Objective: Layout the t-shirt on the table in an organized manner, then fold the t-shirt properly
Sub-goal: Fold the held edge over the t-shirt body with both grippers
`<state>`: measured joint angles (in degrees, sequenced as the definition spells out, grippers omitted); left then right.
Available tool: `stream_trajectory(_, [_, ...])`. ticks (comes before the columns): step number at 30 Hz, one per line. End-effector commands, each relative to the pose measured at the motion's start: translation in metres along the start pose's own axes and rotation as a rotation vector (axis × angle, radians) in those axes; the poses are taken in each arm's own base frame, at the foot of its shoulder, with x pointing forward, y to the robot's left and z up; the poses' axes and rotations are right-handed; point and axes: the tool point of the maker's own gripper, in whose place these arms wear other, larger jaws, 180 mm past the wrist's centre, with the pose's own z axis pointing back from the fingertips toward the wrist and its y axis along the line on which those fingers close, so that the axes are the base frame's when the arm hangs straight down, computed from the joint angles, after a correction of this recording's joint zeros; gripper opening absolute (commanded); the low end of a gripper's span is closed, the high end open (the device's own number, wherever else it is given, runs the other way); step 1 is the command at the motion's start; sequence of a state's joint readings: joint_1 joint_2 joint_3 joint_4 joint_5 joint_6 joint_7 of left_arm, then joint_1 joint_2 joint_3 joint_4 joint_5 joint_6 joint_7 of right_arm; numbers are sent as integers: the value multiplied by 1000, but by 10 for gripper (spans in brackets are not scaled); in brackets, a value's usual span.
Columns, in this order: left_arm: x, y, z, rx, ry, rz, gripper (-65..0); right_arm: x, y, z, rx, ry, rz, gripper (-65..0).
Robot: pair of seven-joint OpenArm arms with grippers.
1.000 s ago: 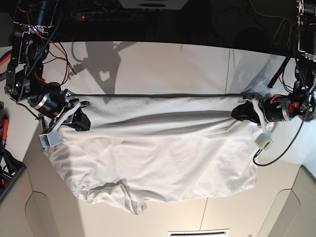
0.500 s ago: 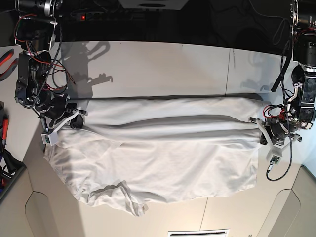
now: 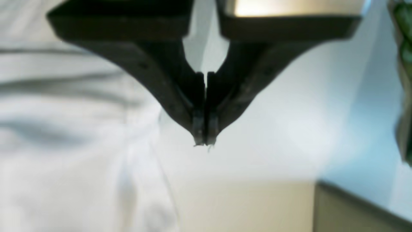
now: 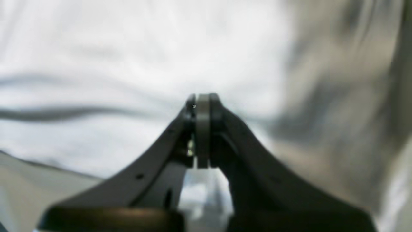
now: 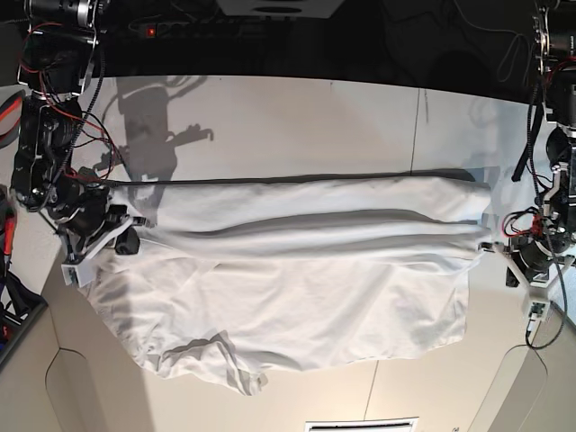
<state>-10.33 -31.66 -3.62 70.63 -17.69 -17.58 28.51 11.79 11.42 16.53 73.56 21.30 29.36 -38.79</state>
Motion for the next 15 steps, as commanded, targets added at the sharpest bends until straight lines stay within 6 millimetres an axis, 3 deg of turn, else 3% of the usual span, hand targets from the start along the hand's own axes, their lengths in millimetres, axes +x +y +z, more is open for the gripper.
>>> stream_trajectory(1, [28, -8, 7, -86, -62, 9, -650, 34, 3, 8, 7, -89, 35, -650])
stream_trajectory(4, [31, -68, 27, -422, -44, -8, -650, 56, 10, 18, 7, -145, 79, -650])
stream_trajectory(5, [29, -80, 32, -484, -35, 9, -650, 59, 11, 20, 7, -154, 86, -650])
stream_trajectory(12, [-26, -112, 37, -557, 70, 13, -650, 42, -9, 16, -87, -82, 157, -650])
stream_trajectory(15, [-45, -106, 26, -440, 71, -25, -650, 40, -13, 13, -96, -100, 157, -650])
